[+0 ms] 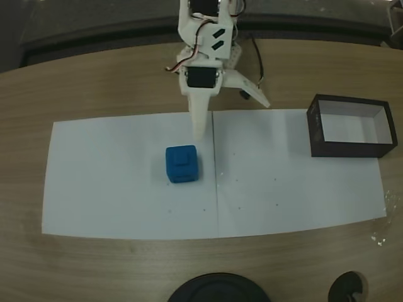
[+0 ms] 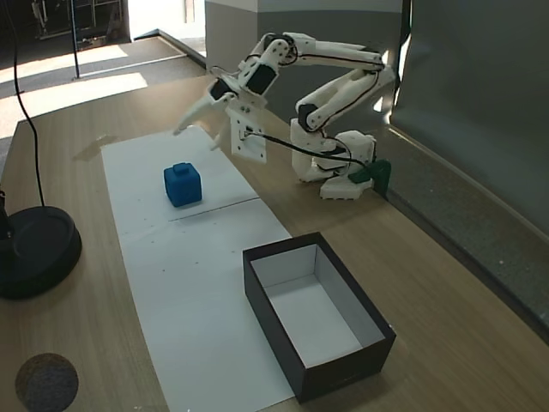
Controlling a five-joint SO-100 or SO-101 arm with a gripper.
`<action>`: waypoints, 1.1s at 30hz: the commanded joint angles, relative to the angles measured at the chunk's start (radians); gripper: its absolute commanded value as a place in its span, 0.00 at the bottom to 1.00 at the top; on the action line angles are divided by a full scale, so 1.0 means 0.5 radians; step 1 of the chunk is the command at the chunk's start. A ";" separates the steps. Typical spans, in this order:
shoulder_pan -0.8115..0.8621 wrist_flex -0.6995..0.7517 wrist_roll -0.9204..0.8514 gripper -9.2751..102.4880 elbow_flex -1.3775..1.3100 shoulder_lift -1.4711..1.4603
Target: Grab a blue square and put it in the box.
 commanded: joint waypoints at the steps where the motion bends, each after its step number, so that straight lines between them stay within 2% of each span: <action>1: 0.037 0.071 0.012 0.37 -0.445 -0.500; 9: 0.160 0.368 0.012 0.39 -1.215 -1.546; 17: 0.150 0.325 0.012 0.38 -1.338 -1.933; 19: 0.150 0.282 0.012 0.33 -1.338 -1.979; 24: 0.153 0.233 0.012 0.13 -1.338 -2.013; 28: 0.107 0.291 0.018 0.12 -1.445 -1.878; 33: -0.221 0.681 0.126 0.12 -1.862 -1.384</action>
